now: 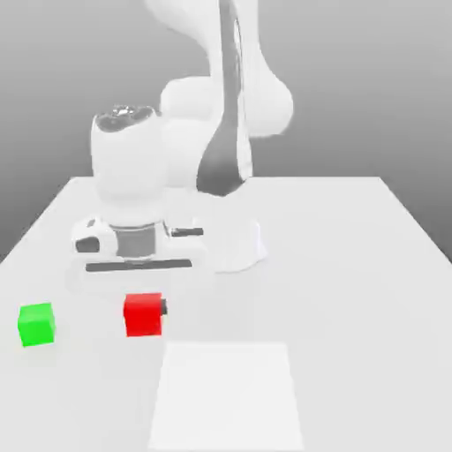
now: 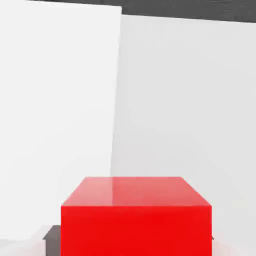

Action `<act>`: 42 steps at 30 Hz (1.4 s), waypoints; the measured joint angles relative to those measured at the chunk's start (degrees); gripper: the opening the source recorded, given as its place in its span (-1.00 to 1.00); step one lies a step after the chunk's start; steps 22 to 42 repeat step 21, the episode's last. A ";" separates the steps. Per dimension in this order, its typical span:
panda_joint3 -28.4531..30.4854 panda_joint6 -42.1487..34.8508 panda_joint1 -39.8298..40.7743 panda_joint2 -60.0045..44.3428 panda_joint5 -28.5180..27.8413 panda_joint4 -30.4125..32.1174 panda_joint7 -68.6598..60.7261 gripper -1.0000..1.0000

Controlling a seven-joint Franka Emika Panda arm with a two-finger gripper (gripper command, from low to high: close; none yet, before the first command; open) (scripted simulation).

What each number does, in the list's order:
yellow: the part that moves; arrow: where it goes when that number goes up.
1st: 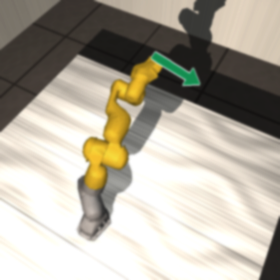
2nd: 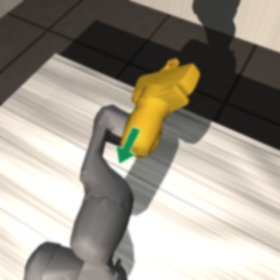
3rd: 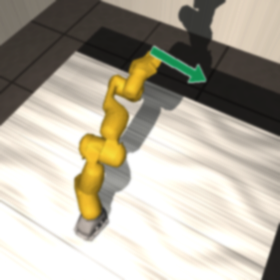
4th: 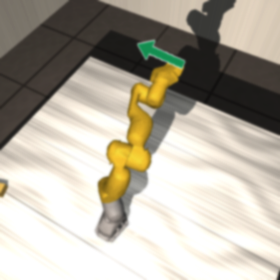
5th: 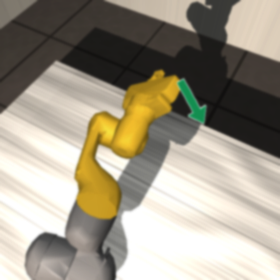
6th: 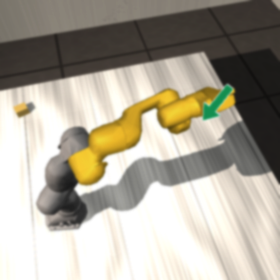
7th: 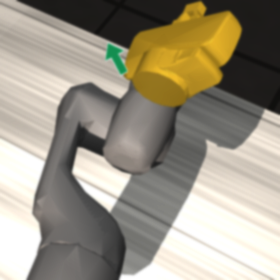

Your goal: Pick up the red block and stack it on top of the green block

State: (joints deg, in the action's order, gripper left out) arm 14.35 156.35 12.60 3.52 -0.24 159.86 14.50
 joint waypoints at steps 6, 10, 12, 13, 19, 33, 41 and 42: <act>5.76 -3.01 9.17 -1.26 -0.33 -4.25 -15.13 -1.00; 8.93 -4.55 15.26 -2.42 -0.39 -6.93 -24.66 -1.00; 8.06 -2.79 18.27 -4.80 1.66 -7.50 -27.59 -1.00; 7.00 -1.55 17.35 -6.29 2.99 -7.67 -28.79 -1.00; 2.53 5.19 19.50 -14.06 10.10 -8.11 -34.15 1.00; 2.53 5.19 19.50 -14.06 10.10 -8.11 -34.15 1.00; 2.53 5.19 19.50 -14.06 10.10 -8.11 -34.15 1.00; 2.53 5.19 19.50 -14.06 10.10 -8.11 -34.15 1.00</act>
